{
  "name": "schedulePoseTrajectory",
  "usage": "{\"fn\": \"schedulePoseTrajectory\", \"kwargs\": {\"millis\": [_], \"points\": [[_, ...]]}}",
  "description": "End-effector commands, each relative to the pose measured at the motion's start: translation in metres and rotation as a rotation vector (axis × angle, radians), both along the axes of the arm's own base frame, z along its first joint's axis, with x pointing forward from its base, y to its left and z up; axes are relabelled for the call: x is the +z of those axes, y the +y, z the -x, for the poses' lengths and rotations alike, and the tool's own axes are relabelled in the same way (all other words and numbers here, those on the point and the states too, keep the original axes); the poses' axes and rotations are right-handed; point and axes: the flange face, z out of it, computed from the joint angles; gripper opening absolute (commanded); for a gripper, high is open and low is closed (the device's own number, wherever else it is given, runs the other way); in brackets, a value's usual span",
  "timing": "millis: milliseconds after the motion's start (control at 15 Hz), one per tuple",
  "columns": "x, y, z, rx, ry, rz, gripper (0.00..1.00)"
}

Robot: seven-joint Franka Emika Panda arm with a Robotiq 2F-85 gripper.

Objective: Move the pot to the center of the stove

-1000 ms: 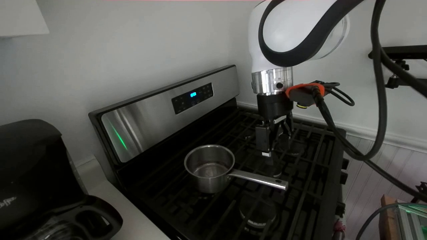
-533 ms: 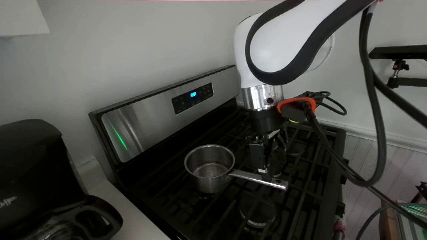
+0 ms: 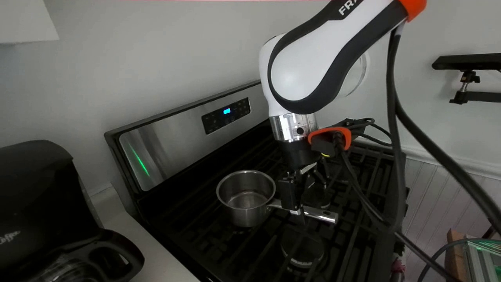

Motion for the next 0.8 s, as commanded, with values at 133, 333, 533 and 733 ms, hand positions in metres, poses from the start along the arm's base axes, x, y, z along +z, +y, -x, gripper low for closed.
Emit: {"fn": "schedulePoseTrajectory", "kwargs": {"millis": [133, 333, 533, 733], "points": [[-0.009, 0.004, -0.035, -0.056, -0.021, -0.007, 1.00], [-0.010, 0.004, -0.046, -0.059, -0.032, -0.001, 0.73], [-0.011, 0.004, -0.052, -0.060, -0.036, 0.004, 0.53], [-0.011, 0.004, -0.057, -0.060, -0.039, 0.004, 0.33]]}}
